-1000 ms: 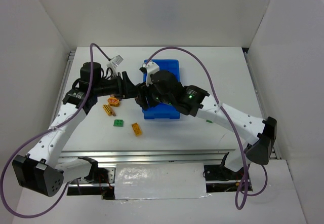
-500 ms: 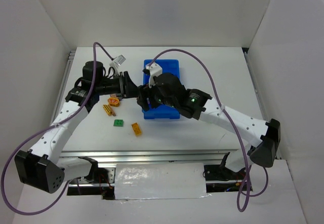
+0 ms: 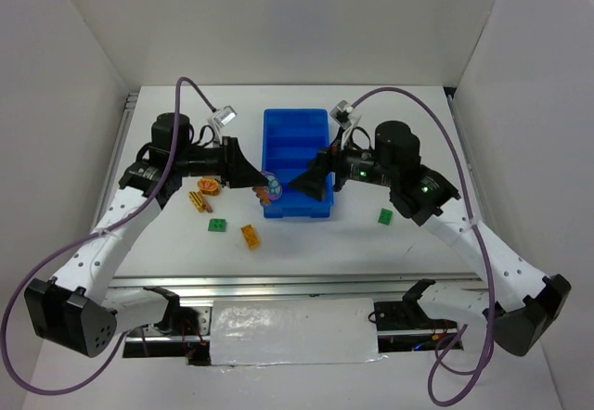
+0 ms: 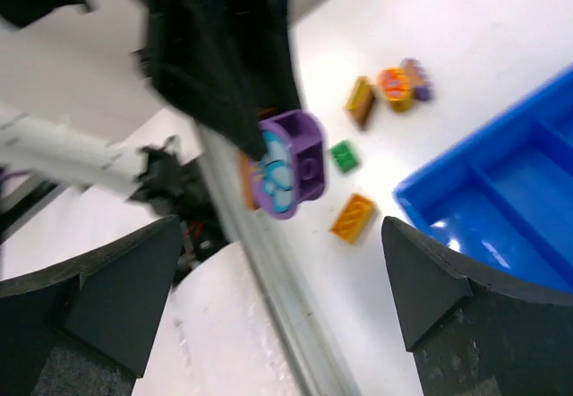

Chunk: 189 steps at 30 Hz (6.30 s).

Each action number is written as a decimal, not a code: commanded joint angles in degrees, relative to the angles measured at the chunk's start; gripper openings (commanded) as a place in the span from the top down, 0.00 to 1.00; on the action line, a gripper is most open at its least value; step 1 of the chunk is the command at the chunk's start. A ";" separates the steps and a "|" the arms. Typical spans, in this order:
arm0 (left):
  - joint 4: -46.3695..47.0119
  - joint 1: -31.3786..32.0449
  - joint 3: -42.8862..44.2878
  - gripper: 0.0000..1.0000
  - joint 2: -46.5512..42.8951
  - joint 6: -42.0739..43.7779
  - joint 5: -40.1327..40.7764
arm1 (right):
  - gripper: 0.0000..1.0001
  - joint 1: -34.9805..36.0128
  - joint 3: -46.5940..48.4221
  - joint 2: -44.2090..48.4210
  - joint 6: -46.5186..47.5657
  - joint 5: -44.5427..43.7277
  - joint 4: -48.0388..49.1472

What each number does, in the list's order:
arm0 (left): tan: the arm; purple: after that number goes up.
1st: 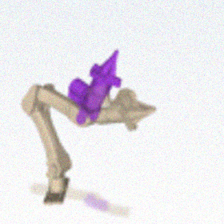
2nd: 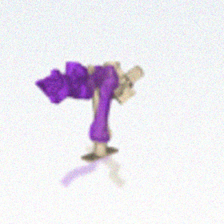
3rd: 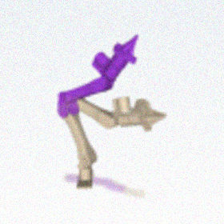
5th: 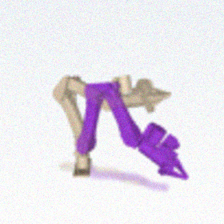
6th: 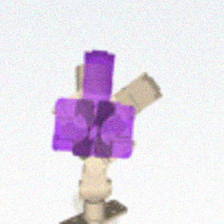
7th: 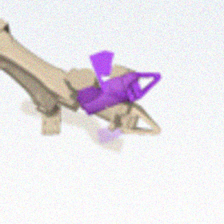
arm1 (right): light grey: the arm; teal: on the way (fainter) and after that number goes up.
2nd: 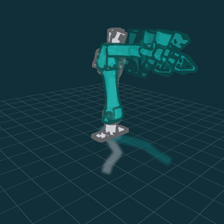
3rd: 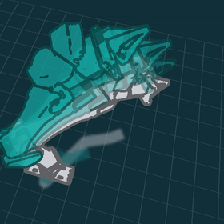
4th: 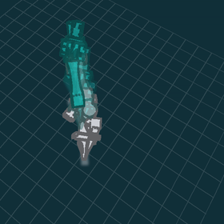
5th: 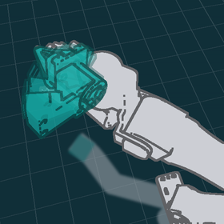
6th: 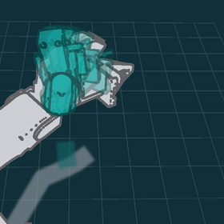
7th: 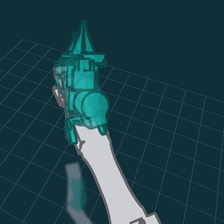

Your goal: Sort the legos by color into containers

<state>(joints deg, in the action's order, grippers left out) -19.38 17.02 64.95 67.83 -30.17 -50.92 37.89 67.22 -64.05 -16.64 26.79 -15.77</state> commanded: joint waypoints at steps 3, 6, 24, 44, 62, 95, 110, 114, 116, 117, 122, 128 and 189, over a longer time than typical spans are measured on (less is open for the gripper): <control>4.87 0.12 0.53 1.00 -3.05 3.81 -8.66 | 0.00 -1.77 0.89 -0.01 -2.95 22.94 3.20; 9.43 0.12 -1.05 1.00 -4.90 3.02 -12.44 | 0.02 -1.76 0.81 -1.42 -5.15 28.31 4.87; 17.44 0.39 -5.10 1.00 -10.88 0.11 -19.22 | 0.30 5.53 4.84 -10.47 -11.92 28.76 14.01; 16.38 0.39 -4.56 0.00 -12.02 -1.55 -6.40 | 1.00 4.65 -2.69 -6.10 -14.37 18.05 21.03; 38.88 0.47 -11.95 0.03 -15.89 -16.93 -11.22 | 1.00 4.04 -9.74 2.27 -20.62 11.88 33.43; 41.70 0.47 -11.42 0.50 -14.83 -17.73 -13.16 | 1.00 5.44 -7.63 -4.33 -24.05 16.46 38.45; 37.40 0.47 -10.02 1.00 -16.68 -13.60 -14.65 | 1.00 -3.78 -13.96 -1.17 -27.40 22.61 45.06; 33.73 0.47 -9.06 1.00 -17.12 -11.06 -14.48 | 1.00 -5.01 -14.13 0.59 -24.15 22.78 41.97; 30.21 0.47 -8.09 1.00 -17.21 -7.55 -13.34 | 1.00 -5.89 -13.61 1.64 -21.86 20.61 36.82; 24.79 0.47 -6.26 1.00 -17.12 -5.62 -12.72 | 1.00 -6.59 -13.26 2.00 -18.02 19.11 33.73; 12.36 0.30 -2.37 1.00 -16.51 3.01 -6.31 | 1.00 -7.39 -9.22 2.27 -7.98 5.93 13.42; 6.55 0.30 -1.84 1.00 -15.54 5.12 7.01 | 1.00 -7.48 -3.60 -6.15 -1.65 -9.80 -1.61; 19.10 -2.07 -10.18 1.00 -18.00 -0.56 -10.24 | 0.24 0.69 -13.07 -0.99 -4.96 18.02 21.37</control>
<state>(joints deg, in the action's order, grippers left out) -9.65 15.42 56.05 51.29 -26.35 -50.72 38.04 56.80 -66.17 -16.40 30.20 -8.84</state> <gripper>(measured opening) 0.471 0.756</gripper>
